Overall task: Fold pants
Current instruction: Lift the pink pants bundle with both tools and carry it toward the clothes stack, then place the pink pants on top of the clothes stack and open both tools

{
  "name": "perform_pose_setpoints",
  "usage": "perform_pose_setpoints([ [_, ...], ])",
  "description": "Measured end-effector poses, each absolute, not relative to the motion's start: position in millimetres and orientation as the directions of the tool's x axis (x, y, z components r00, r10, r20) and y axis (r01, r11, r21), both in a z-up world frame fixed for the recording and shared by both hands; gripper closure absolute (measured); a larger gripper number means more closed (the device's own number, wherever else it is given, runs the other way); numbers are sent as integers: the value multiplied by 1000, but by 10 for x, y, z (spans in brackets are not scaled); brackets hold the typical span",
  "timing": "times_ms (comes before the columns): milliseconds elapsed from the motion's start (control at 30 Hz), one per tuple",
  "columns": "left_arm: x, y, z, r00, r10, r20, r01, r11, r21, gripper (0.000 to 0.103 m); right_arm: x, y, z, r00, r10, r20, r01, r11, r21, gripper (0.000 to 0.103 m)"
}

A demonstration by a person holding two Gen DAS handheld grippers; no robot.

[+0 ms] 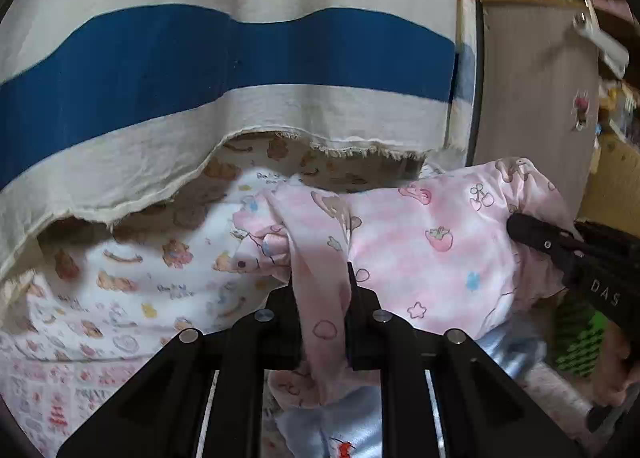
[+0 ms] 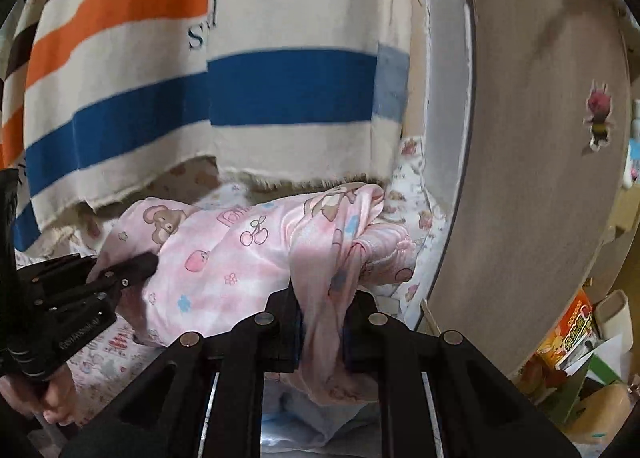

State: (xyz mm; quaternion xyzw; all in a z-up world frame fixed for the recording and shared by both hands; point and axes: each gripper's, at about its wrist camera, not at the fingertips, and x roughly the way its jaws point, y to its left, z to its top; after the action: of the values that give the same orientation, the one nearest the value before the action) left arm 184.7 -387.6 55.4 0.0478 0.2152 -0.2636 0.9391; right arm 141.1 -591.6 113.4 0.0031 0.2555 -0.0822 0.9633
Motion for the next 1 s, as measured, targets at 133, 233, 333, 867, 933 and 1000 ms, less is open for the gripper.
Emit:
perform_pose_setpoints([
  [133,1844,-3911,544,773,-470,-427,518,856,-4,88,1496,-5956,1014,849,-162,-504,172,985,-27,89],
  [233,1853,-3904,570,774,-473,-421,519,855,-6,85,1554,-5982,972,845,-173,-506,182,983,-32,87],
  [333,1889,-3891,550,780,-462,-422,509,861,-1,77,1583,-5984,961,841,-187,-508,196,980,-36,81],
  [867,1221,-3117,736,868,-466,-173,490,860,145,1,796,-5652,1333,924,-270,-270,276,961,-14,1],
  [933,1046,-2900,752,872,-473,-125,488,860,148,1,670,-5533,1358,935,-258,-243,269,963,15,1],
  [1000,923,-2702,741,876,-472,-99,482,866,132,1,570,-5426,1355,940,-252,-228,266,963,33,1],
])
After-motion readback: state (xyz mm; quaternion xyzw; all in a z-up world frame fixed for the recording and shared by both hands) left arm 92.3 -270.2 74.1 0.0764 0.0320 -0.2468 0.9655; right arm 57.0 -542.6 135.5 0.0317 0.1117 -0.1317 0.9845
